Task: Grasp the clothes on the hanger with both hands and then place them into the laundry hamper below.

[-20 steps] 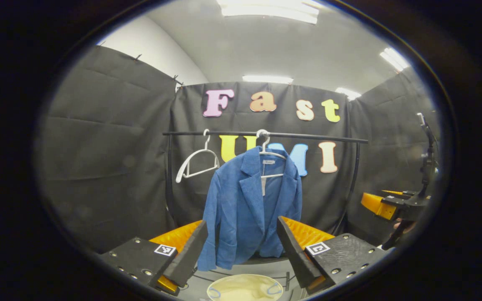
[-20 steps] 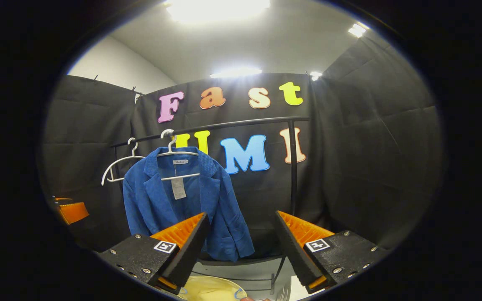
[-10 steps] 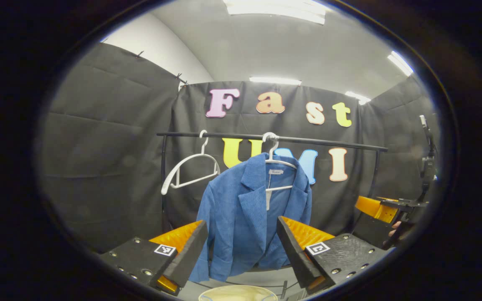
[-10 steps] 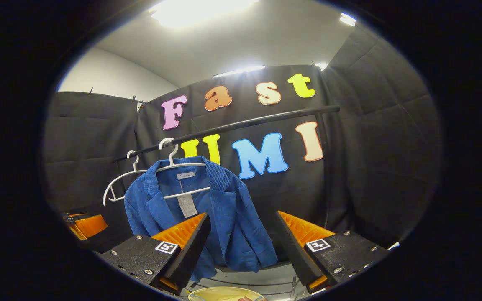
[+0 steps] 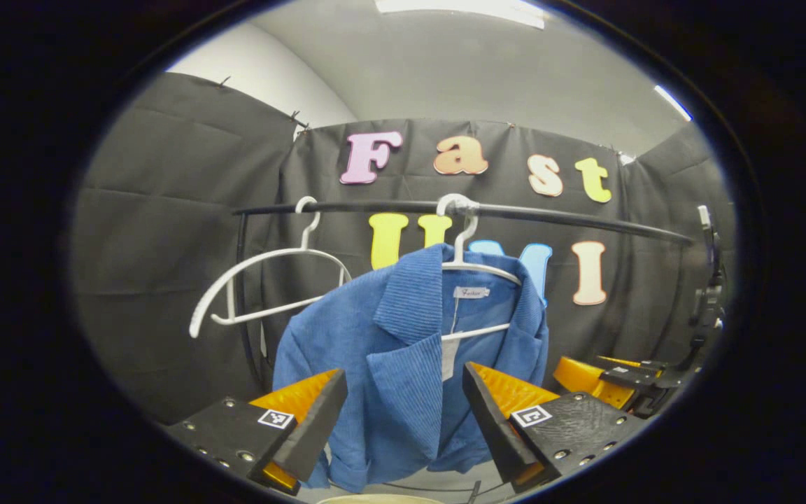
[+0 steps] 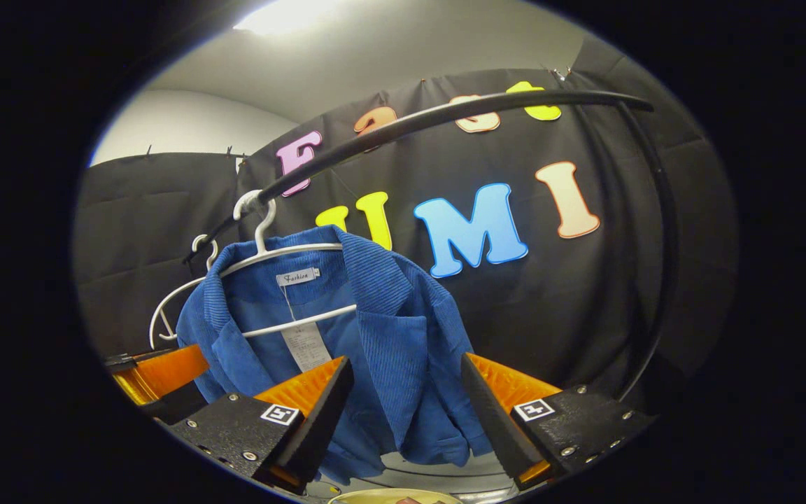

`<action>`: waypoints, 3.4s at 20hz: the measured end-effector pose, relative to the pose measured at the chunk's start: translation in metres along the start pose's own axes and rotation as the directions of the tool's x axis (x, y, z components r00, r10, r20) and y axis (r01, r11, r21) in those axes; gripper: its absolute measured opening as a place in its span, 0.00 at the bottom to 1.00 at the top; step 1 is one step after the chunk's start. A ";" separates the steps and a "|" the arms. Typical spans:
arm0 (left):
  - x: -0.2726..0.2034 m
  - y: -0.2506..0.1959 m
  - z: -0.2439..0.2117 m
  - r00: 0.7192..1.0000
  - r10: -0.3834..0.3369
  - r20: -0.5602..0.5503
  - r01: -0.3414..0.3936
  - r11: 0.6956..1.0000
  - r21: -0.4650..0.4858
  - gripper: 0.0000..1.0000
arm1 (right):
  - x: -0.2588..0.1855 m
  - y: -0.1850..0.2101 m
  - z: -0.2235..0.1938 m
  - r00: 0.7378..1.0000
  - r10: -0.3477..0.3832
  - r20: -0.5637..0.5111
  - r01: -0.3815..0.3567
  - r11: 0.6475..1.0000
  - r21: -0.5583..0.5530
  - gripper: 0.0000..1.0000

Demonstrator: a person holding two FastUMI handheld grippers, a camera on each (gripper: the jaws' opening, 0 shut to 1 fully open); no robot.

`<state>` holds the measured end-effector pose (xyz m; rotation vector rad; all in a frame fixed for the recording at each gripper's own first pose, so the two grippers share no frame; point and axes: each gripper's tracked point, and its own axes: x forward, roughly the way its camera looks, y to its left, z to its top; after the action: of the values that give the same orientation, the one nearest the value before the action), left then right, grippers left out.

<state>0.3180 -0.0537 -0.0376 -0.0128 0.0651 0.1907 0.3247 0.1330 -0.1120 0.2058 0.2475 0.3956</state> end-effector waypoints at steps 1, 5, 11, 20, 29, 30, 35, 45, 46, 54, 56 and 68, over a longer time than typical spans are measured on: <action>0.008 -0.002 -0.002 1.000 0.012 -0.004 -0.012 1.000 -0.001 0.96 | 0.012 0.002 -0.005 1.000 0.015 -0.011 -0.015 1.000 0.005 0.95; 0.040 0.001 -0.013 0.996 0.082 -0.026 -0.082 0.997 0.013 0.96 | 0.050 0.008 -0.019 0.996 0.065 -0.057 -0.063 0.998 0.027 0.95; 0.070 0.015 -0.030 0.981 0.184 -0.054 -0.183 0.983 0.014 0.96 | 0.086 0.008 -0.031 0.996 0.051 -0.073 -0.049 0.998 0.026 0.95; 0.073 0.014 -0.026 0.982 0.189 -0.024 -0.189 0.982 0.010 0.50 | 0.099 0.009 -0.010 0.999 0.040 0.008 -0.039 0.997 -0.068 0.63; 0.038 0.013 0.000 0.997 0.080 0.021 -0.080 0.996 -0.031 0.02 | 0.074 0.004 0.001 0.997 0.071 0.016 -0.070 0.995 -0.064 0.00; 0.032 0.016 0.006 0.997 0.073 0.030 -0.072 0.997 -0.029 0.02 | 0.069 0.004 0.004 0.998 0.063 0.021 -0.061 0.996 -0.072 0.00; 0.026 0.028 0.013 0.999 0.023 0.032 -0.021 0.996 -0.085 0.02 | 0.054 0.004 0.015 0.999 0.007 0.047 -0.001 0.993 -0.116 0.00; 0.029 0.085 0.048 0.993 -0.095 0.076 0.105 0.985 -0.140 0.00 | 0.032 -0.016 0.063 0.965 -0.224 0.139 0.248 0.950 -0.191 0.00; 0.030 0.092 0.053 0.991 -0.109 0.080 0.120 0.982 -0.149 0.01 | 0.030 -0.018 0.065 0.957 -0.250 0.150 0.277 0.940 -0.199 0.00; 0.057 0.120 0.076 0.972 -0.222 0.074 0.222 0.975 0.000 0.02 | 0.030 -0.029 0.085 0.908 -0.350 0.231 0.399 0.890 -0.220 0.00; 0.065 0.127 0.081 0.972 -0.227 0.065 0.223 0.973 0.061 0.01 | 0.038 -0.031 0.091 0.903 -0.349 0.250 0.401 0.895 -0.195 0.00; 0.092 0.143 0.101 0.970 -0.243 -0.012 0.237 0.931 0.277 0.01 | 0.090 -0.043 0.111 0.920 -0.232 0.317 0.302 0.934 -0.193 0.00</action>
<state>0.3876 0.1062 0.0566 0.2602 0.0666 -0.0653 0.4510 0.1135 -0.0349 -0.0103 -0.0635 0.1148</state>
